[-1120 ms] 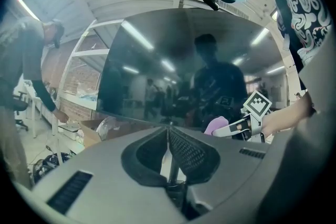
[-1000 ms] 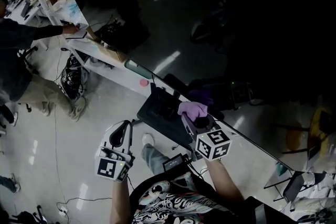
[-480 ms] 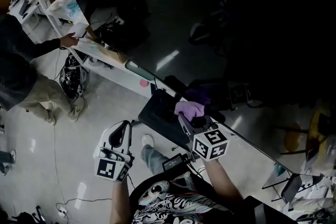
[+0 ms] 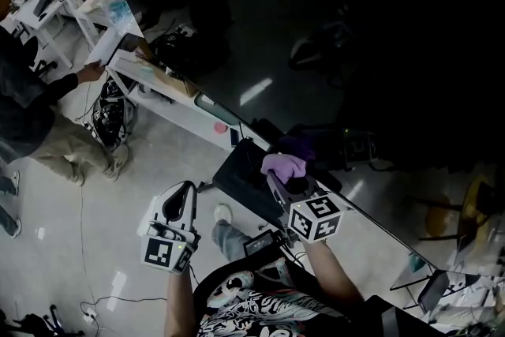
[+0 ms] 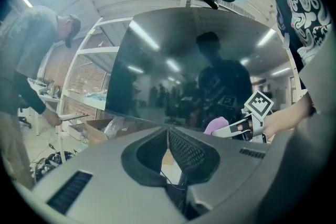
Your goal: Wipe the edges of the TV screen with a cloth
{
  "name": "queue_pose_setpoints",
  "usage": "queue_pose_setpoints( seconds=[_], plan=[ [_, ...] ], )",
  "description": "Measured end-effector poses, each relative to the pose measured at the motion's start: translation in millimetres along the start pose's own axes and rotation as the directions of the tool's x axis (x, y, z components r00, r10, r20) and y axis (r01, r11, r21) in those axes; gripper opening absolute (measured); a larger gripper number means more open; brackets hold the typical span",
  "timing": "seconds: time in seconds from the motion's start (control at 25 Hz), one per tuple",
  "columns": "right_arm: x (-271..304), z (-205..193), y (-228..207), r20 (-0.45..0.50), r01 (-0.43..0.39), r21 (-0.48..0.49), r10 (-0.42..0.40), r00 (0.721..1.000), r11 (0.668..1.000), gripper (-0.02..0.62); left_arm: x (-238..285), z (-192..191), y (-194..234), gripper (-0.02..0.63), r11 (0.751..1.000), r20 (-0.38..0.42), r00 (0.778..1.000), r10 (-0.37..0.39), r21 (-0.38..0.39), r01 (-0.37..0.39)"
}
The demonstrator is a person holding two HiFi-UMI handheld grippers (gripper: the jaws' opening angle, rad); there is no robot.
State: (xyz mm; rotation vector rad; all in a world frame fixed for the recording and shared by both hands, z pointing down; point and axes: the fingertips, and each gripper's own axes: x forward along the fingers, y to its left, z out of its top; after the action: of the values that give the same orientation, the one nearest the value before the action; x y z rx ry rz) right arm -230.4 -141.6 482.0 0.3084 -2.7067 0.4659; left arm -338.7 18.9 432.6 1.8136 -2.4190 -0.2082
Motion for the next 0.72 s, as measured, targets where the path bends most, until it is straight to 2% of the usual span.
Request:
queue_pose_setpoints(
  seconds=[0.32,0.72],
  plan=[
    [3,9,5,-0.001,-0.024,0.005,0.024,1.0,1.0,0.153,-2,17,-5,0.025,1.0,0.011,1.0,0.013,0.018,-0.013],
    [29,17,16,-0.014,-0.033,0.014,0.033,0.999,0.999,0.153,-3,11,17,0.025,1.0,-0.012,1.0,0.025,0.011,-0.025]
  ],
)
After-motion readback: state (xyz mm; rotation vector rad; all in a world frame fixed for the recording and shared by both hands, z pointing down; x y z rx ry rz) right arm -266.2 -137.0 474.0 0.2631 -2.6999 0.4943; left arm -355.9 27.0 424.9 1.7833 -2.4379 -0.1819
